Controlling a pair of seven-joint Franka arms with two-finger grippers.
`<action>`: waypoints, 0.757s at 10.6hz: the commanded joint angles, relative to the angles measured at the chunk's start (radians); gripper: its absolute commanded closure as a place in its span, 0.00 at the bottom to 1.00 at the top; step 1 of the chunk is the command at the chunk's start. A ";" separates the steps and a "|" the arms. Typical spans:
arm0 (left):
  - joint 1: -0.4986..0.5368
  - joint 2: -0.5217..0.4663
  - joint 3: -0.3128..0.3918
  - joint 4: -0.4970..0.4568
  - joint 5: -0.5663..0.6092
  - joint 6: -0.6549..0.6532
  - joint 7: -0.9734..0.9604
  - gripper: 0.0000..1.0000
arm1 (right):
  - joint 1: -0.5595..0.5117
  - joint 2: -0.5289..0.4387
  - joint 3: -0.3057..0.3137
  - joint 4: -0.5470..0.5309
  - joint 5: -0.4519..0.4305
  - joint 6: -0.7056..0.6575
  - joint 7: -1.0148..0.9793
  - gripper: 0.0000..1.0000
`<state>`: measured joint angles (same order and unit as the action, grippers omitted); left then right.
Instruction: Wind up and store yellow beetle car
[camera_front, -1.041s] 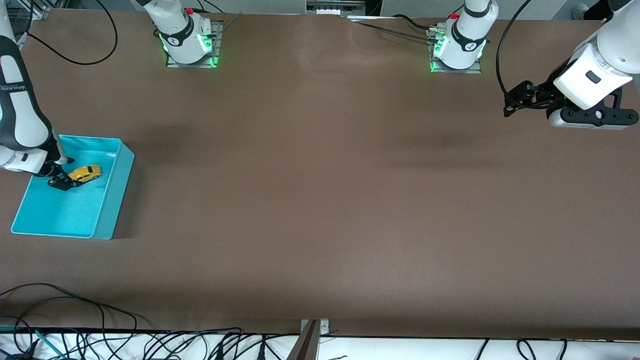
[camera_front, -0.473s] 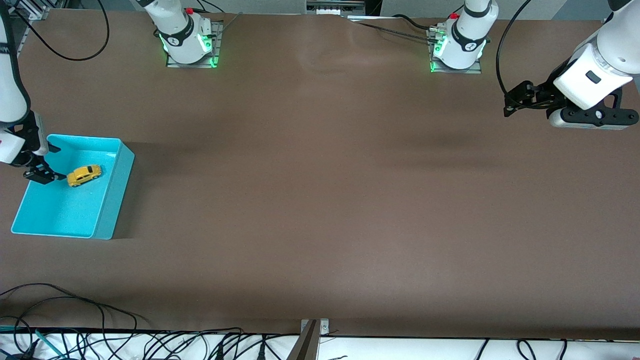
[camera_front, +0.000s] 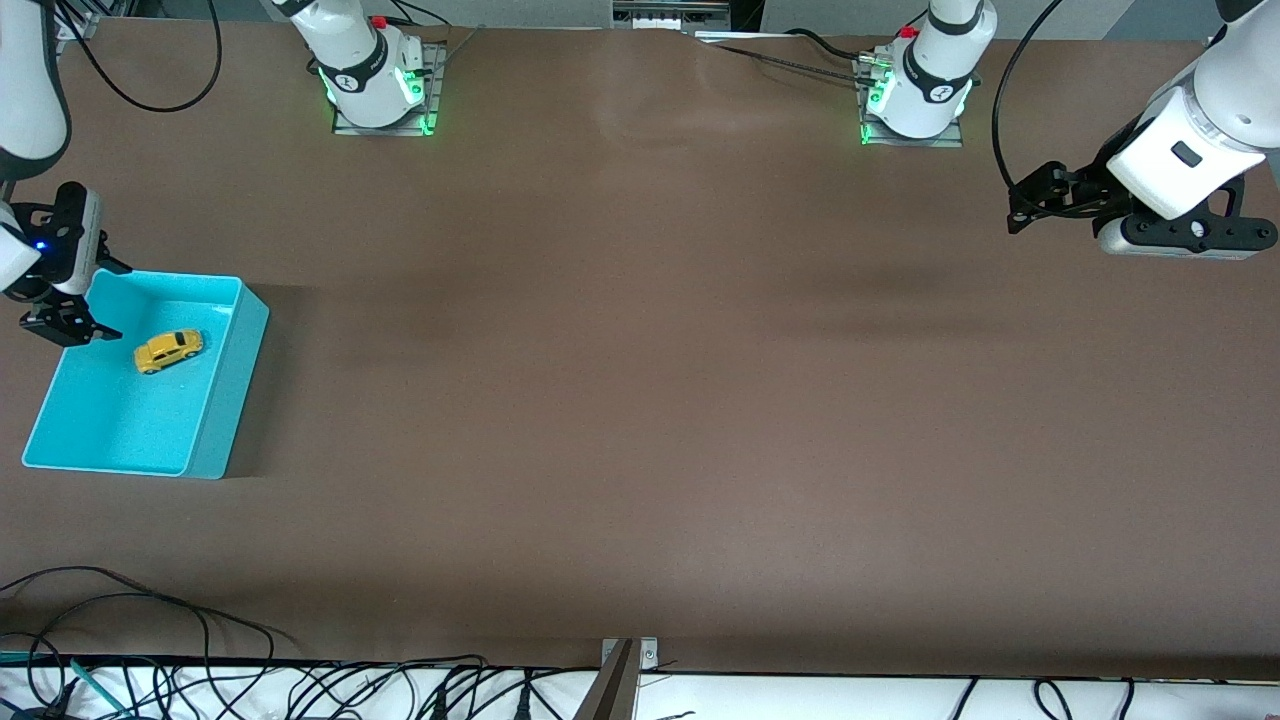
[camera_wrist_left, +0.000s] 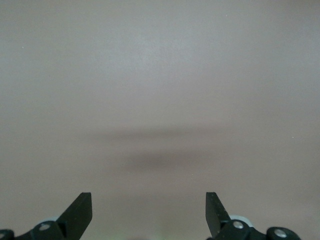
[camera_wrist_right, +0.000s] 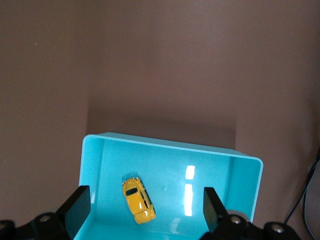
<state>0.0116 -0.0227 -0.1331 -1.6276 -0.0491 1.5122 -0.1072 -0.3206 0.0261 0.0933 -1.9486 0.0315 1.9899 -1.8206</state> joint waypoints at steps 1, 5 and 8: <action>-0.004 0.009 0.000 0.026 0.017 -0.021 -0.008 0.00 | 0.041 -0.072 -0.004 -0.032 -0.013 -0.025 0.325 0.00; -0.004 0.009 0.000 0.026 0.017 -0.021 -0.008 0.00 | 0.115 -0.161 -0.004 -0.029 -0.009 -0.106 0.834 0.00; -0.004 0.009 0.000 0.026 0.015 -0.021 -0.008 0.00 | 0.150 -0.190 0.016 -0.024 -0.001 -0.132 1.143 0.00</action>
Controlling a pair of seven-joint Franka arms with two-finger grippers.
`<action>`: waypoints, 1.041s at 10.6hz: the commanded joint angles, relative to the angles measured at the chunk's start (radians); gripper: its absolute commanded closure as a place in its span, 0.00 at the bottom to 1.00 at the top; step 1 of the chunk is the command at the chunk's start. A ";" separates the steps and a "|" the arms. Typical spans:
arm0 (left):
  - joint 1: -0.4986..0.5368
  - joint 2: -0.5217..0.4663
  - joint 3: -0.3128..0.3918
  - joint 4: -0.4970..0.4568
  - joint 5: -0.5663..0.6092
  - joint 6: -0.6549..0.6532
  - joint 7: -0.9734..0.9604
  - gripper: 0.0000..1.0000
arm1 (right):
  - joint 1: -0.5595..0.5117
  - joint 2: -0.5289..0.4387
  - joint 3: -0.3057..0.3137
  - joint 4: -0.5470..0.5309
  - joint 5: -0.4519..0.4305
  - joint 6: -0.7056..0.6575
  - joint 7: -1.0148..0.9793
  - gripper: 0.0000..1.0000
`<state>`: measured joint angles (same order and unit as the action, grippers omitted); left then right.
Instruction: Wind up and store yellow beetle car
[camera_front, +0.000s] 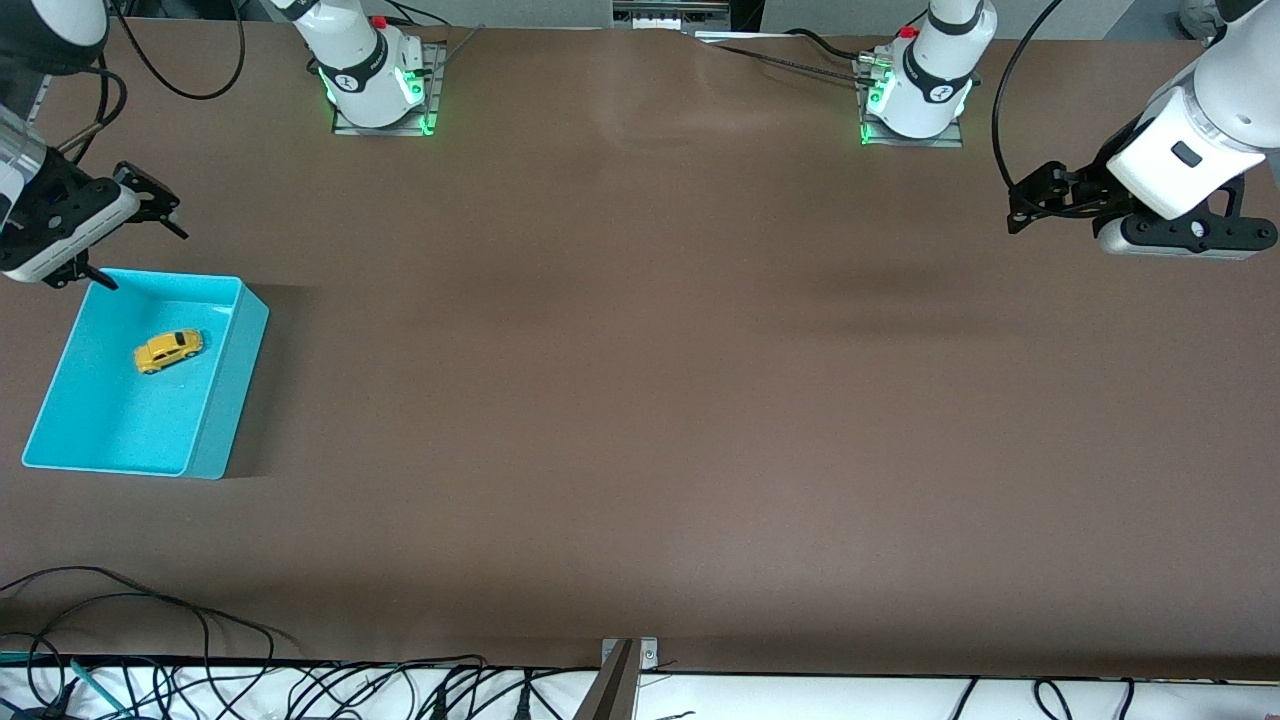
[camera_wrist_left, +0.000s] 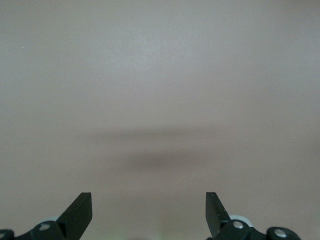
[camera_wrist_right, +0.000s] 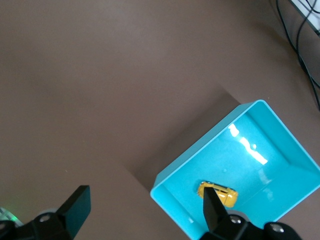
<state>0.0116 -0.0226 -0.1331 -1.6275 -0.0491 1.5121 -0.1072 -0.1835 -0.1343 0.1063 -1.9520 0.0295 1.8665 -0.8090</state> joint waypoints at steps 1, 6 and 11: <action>-0.004 0.009 0.000 0.026 0.015 -0.021 -0.008 0.00 | 0.033 -0.030 0.003 -0.018 0.009 -0.009 0.222 0.00; -0.004 0.009 0.000 0.026 0.012 -0.023 -0.008 0.00 | 0.102 -0.045 0.003 0.008 0.023 -0.029 0.571 0.00; -0.002 0.009 0.000 0.026 0.009 -0.027 -0.008 0.00 | 0.133 -0.084 0.003 0.042 0.023 -0.127 0.671 0.00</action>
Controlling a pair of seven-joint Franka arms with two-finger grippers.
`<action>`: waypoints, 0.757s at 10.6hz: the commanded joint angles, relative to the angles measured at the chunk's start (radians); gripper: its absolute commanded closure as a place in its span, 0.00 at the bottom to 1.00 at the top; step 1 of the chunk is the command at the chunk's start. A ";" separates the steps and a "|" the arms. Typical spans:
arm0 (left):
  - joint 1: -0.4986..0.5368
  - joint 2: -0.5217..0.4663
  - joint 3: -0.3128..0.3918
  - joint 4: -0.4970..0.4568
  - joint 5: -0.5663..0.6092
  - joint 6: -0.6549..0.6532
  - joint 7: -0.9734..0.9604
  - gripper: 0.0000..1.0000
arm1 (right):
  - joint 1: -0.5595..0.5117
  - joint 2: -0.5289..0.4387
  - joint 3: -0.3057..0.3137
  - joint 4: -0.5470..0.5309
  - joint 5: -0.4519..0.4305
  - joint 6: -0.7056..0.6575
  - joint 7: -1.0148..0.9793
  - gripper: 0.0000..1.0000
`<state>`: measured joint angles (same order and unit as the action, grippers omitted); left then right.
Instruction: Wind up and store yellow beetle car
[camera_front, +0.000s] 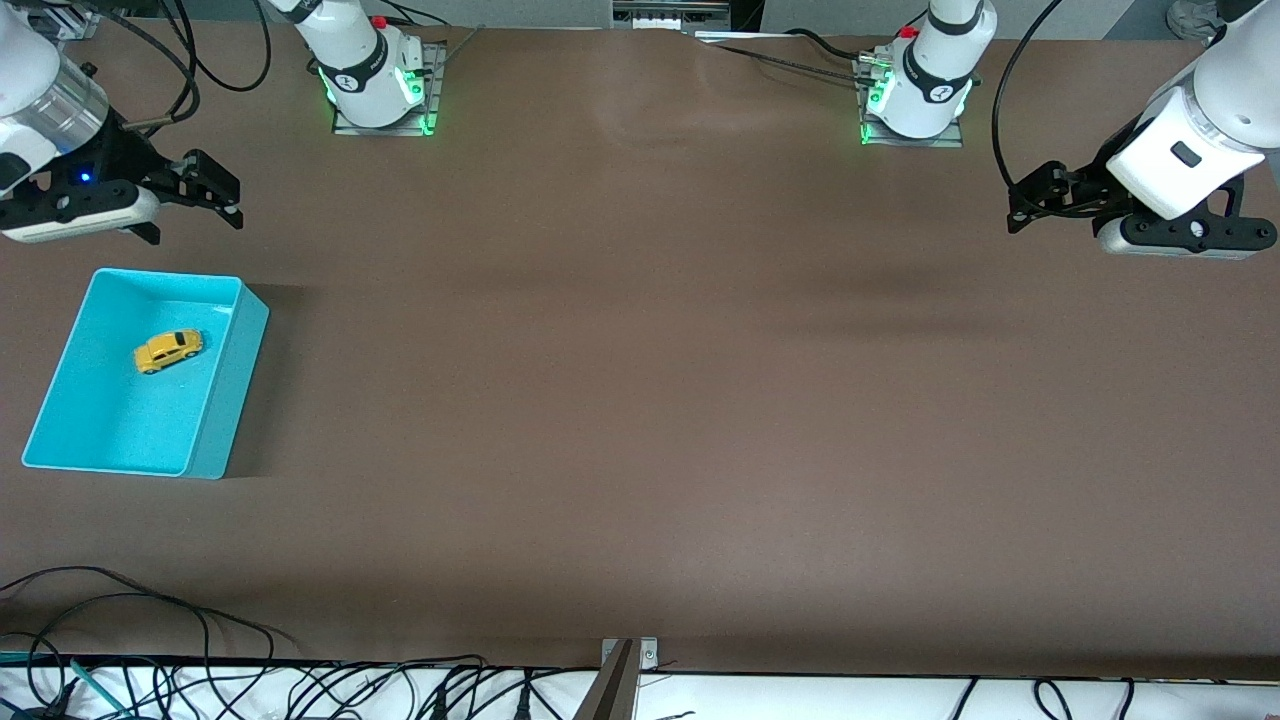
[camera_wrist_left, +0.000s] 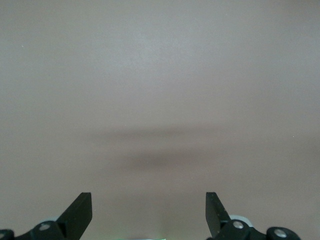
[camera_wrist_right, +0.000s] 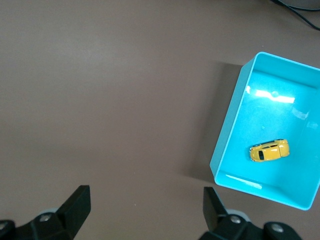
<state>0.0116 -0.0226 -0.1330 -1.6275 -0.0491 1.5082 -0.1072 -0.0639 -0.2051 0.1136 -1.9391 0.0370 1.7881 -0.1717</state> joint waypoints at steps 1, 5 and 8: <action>-0.002 0.009 0.001 0.026 0.009 -0.023 -0.008 0.00 | 0.038 -0.011 -0.014 0.037 0.011 -0.061 0.061 0.00; -0.002 0.009 0.000 0.026 0.009 -0.023 -0.006 0.00 | 0.055 0.125 -0.034 0.205 -0.003 -0.117 0.074 0.00; -0.002 0.009 0.001 0.026 0.008 -0.023 -0.006 0.00 | 0.053 0.151 -0.048 0.233 -0.009 -0.131 0.078 0.00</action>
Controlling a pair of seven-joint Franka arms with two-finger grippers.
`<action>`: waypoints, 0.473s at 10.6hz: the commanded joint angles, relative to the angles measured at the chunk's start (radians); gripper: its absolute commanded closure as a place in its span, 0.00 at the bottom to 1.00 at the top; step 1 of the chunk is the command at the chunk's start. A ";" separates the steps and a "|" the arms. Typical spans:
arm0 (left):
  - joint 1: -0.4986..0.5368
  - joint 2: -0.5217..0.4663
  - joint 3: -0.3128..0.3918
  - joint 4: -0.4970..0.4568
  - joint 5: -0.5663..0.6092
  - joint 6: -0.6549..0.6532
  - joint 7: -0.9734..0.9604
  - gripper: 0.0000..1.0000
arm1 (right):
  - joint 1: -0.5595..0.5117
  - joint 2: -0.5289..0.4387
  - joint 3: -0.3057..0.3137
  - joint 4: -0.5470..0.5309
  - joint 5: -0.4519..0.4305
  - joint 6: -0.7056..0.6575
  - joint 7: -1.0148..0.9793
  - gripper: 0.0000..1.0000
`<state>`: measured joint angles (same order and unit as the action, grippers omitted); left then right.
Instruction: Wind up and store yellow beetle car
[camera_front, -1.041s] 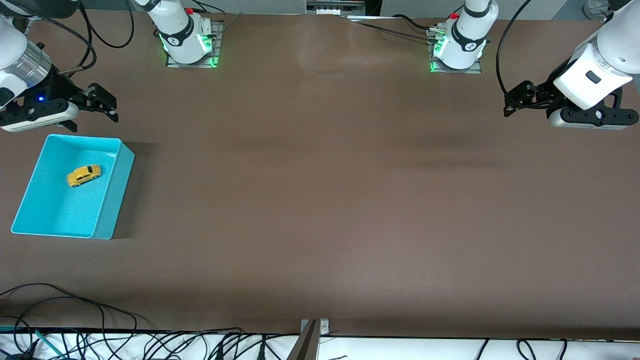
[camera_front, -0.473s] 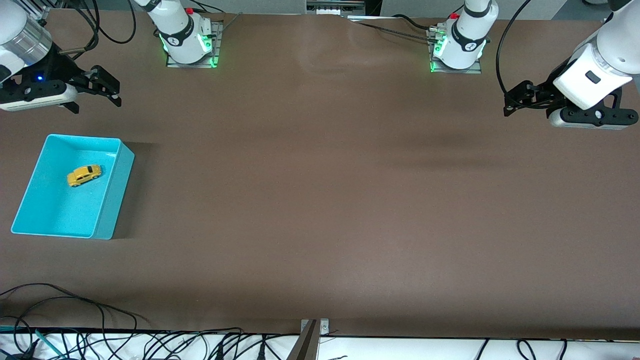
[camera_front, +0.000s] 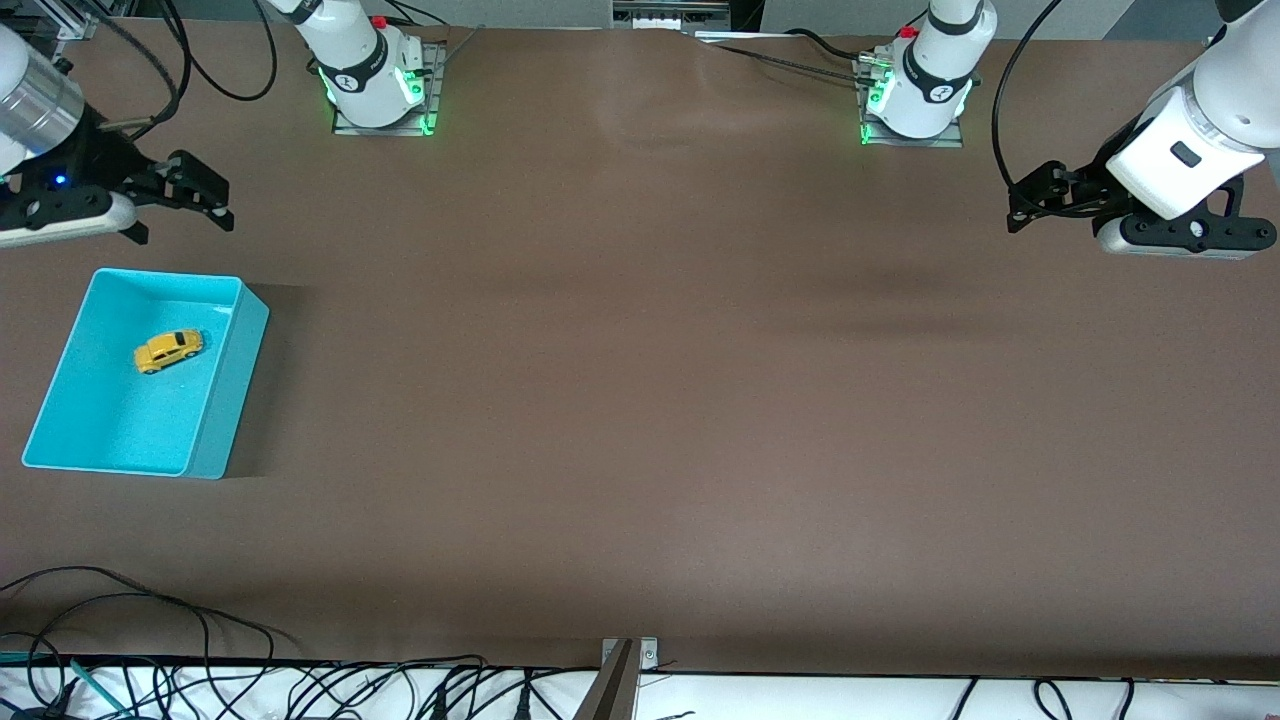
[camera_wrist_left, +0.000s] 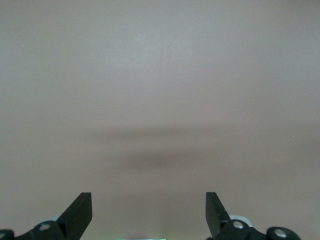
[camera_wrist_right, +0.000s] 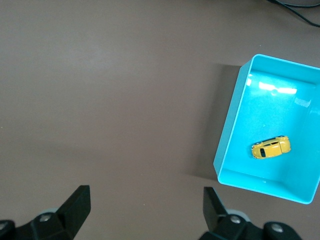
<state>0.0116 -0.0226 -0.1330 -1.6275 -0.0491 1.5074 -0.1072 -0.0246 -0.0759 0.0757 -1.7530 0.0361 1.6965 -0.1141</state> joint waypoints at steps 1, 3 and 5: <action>-0.002 0.009 0.000 0.026 0.008 -0.023 -0.006 0.00 | 0.015 0.021 -0.007 0.049 -0.024 -0.044 0.036 0.00; -0.002 0.009 0.000 0.026 0.008 -0.023 -0.006 0.00 | 0.018 0.022 -0.007 0.050 -0.051 -0.052 0.056 0.00; -0.002 0.009 0.000 0.026 0.008 -0.023 -0.006 0.00 | 0.020 0.022 -0.005 0.055 -0.077 -0.072 0.086 0.00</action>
<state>0.0116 -0.0226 -0.1330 -1.6275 -0.0491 1.5073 -0.1072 -0.0173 -0.0595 0.0741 -1.7275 -0.0146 1.6639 -0.0676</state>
